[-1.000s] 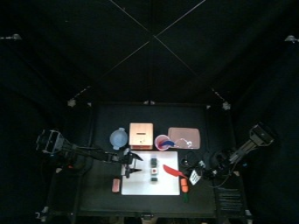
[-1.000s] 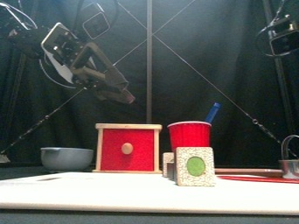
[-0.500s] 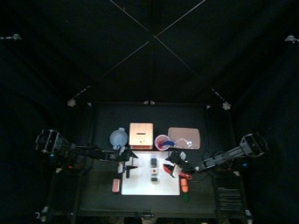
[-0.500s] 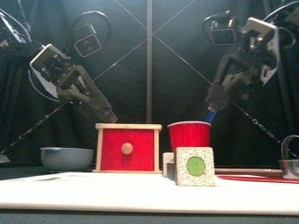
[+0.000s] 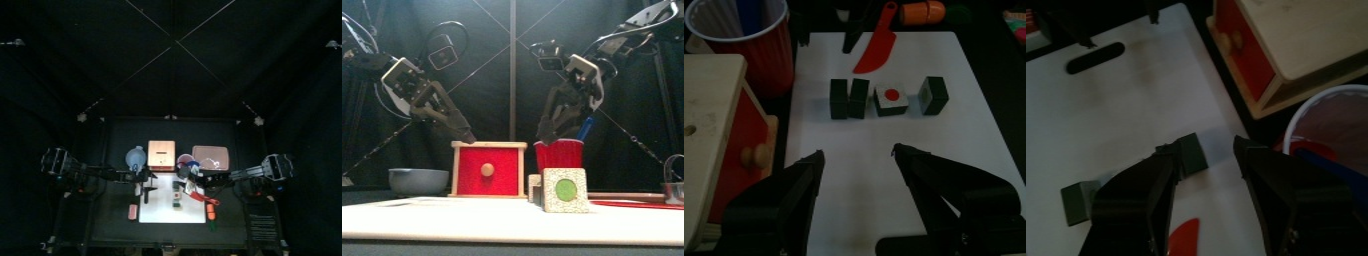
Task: Place sushi on board then cut the sushi with the knife then place the pieces on the plate
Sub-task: Place the 4 sushi pieces on the plate
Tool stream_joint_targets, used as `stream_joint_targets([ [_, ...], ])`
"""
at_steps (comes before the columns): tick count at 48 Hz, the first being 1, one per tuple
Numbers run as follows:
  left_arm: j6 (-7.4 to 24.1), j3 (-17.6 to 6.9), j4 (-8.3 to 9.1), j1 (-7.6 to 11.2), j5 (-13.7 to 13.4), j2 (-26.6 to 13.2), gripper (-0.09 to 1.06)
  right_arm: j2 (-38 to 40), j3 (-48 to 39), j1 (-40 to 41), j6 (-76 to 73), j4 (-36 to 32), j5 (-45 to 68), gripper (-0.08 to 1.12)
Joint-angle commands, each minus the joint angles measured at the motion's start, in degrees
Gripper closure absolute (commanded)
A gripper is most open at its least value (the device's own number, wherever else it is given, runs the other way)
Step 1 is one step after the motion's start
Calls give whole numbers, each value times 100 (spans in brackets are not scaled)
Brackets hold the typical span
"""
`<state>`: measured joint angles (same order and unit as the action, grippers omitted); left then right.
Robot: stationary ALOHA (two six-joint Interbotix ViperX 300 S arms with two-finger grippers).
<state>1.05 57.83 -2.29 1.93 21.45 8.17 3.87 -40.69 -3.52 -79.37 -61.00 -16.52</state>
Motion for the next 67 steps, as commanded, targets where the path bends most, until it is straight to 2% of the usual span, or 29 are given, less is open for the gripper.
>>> stream_joint_targets([
  [1, 9, -44, 9, -18, 53, 0, 5, 18, 141, 158, 422, 378, 167, 28],
  [8, 9, -53, 9, -9, 53, -26, 5, -35, 158, 211, 861, 888, 492, 29],
  [17, 9, -62, 9, -9, 53, -53, 5, -246, 114, 167, 1046, 1107, 466, 29],
  [26, 9, -44, 0, 0, 53, -62, 5, -466, 141, 158, 1116, 1116, 413, 28],
  [40, 0, -35, 9, 0, 53, -70, 5, -527, 123, 149, 1125, 1063, 334, 16],
  [67, 0, -18, -9, 0, 35, -97, 5, -800, 299, 114, 1125, 1063, 325, 16],
])
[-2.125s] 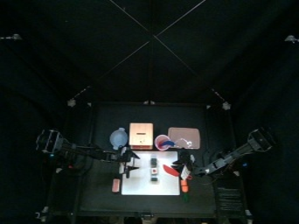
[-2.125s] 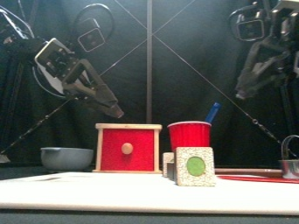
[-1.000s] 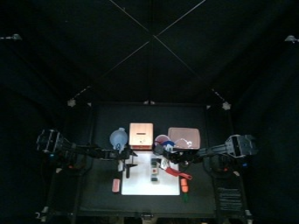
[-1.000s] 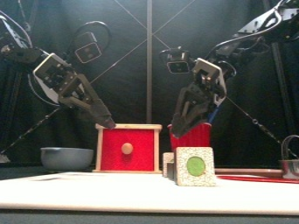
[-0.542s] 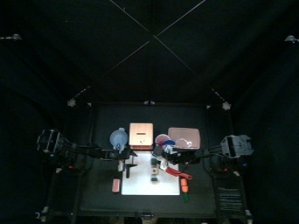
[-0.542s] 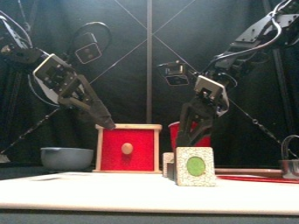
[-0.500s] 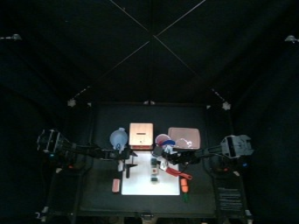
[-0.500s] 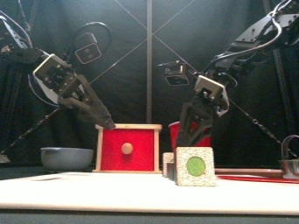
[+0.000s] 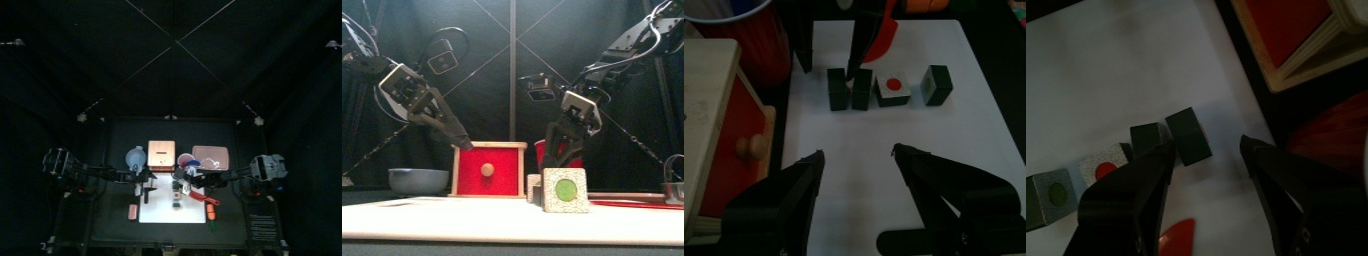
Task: Place sushi on board then cut the sushi with the knife then place the pieces on the plate
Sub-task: Place the 4 sushi pieces on the plate
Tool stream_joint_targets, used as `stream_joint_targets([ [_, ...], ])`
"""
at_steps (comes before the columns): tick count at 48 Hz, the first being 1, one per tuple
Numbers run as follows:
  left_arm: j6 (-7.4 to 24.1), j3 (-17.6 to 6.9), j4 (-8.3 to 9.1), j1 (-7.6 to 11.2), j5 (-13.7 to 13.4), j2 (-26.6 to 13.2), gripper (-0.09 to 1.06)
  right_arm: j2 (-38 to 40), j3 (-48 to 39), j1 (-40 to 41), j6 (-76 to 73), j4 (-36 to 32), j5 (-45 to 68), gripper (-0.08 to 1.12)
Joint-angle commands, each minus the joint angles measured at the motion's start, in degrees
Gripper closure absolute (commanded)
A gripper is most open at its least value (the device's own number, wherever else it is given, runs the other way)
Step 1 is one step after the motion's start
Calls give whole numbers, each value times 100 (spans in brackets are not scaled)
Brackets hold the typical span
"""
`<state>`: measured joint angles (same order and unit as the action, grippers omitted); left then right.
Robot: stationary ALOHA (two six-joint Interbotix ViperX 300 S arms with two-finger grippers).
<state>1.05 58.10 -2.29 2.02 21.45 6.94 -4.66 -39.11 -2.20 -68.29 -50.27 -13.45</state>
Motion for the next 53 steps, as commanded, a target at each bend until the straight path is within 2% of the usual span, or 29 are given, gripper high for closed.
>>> stream_joint_targets([
  [1, 0, -44, 0, -9, 35, 26, 5, 44, 149, -26, 18, -9, 9, 16],
  [19, -9, -26, -9, -9, 35, 26, 5, -141, 237, -149, 18, -44, 9, 20],
  [38, -18, -26, -18, 9, 35, 18, 5, -193, 272, -220, 18, 18, 26, 48],
  [53, -18, -44, -18, 18, 26, 26, 5, 352, 466, -255, 18, -18, -431, 48],
])
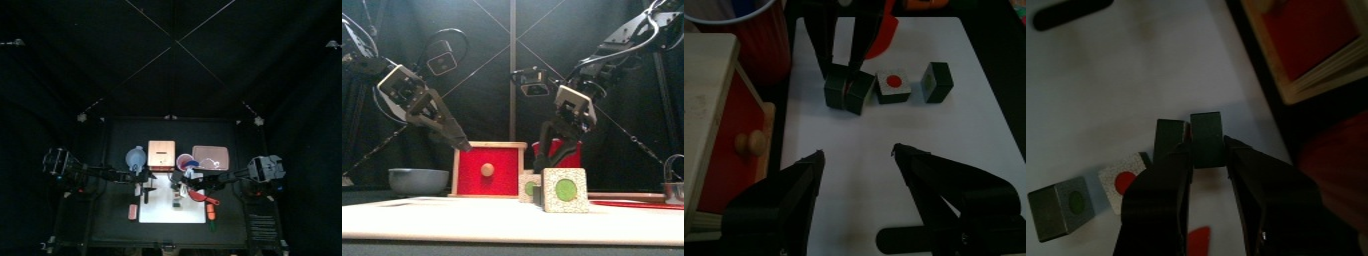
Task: Place sushi on board then cut the sushi with the knife then place the pieces on the plate
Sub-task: Place the 4 sushi pieces on the plate
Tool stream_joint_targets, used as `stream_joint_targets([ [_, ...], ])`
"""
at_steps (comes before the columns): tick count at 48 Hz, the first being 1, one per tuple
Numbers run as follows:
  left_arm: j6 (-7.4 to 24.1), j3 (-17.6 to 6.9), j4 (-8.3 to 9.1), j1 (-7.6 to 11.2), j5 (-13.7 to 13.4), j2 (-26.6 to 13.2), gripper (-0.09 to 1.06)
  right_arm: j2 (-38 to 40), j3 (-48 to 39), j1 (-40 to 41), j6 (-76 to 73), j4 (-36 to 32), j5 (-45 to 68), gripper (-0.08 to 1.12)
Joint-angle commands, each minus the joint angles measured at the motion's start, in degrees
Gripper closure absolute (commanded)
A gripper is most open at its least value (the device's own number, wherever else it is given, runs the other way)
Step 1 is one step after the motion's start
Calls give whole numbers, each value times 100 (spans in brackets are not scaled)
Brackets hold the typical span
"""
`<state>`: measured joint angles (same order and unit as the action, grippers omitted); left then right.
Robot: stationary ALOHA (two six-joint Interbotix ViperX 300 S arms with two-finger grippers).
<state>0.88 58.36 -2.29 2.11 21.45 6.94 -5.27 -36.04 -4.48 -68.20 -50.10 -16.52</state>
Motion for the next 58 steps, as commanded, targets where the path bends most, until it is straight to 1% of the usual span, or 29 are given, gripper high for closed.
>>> stream_joint_targets([
  [1, 0, -70, -18, 9, 35, 26, 5, 448, 167, -35, 9, -26, -149, 48],
  [14, 0, -70, -18, 9, 35, 26, 5, 1002, 185, -62, 9, -53, -325, 48],
  [24, 18, -53, -9, -18, 26, 26, 5, 1872, 35, -123, 9, -79, -756, 48],
  [35, 18, -88, 0, -18, 9, 53, 5, 3366, -598, -114, -9, 62, -1617, 48],
  [44, 18, -105, 0, -26, 18, 35, 5, 4263, -1230, 53, -9, 308, -2048, 48],
  [58, 26, -114, 0, -79, 26, -18, 5, 4887, -1951, 738, -9, 554, -1969, 48],
])
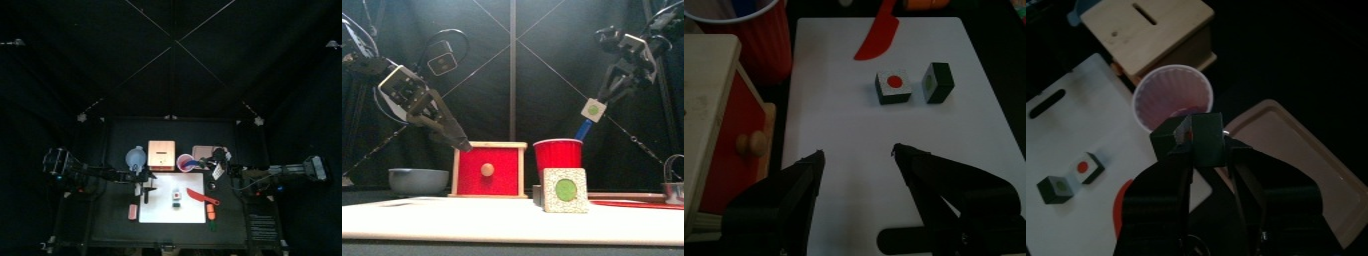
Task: Place sushi on board then cut the sushi with the knife then place the pieces on the plate
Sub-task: Place the 4 sushi pieces on the plate
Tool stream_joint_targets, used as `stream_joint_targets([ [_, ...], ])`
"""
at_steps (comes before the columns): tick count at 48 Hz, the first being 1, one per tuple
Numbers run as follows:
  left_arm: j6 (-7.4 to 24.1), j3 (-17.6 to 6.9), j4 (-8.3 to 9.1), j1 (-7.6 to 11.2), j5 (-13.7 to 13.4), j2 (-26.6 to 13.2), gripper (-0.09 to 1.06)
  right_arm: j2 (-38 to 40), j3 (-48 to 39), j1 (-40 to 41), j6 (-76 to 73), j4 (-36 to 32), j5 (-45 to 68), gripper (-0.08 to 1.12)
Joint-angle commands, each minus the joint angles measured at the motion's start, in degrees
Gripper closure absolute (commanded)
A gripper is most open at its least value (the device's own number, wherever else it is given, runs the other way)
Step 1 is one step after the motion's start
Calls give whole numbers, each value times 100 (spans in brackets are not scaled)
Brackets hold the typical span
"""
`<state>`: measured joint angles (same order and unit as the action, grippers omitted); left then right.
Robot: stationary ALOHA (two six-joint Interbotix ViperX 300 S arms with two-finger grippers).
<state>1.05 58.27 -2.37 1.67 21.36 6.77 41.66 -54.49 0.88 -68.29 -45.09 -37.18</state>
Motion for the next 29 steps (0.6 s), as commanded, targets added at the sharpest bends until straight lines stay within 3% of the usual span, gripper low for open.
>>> stream_joint_targets([
  [1, 9, -97, 18, -35, 35, 9, 5, 255, -176, 264, 0, 88, 141, 48],
  [16, 18, -141, 18, -88, 44, -105, 5, 387, -888, 976, 0, 369, 510, 48],
  [29, 9, -229, 114, -141, 44, -176, 5, -492, -1107, 2215, -9, 360, 1881, 48],
])
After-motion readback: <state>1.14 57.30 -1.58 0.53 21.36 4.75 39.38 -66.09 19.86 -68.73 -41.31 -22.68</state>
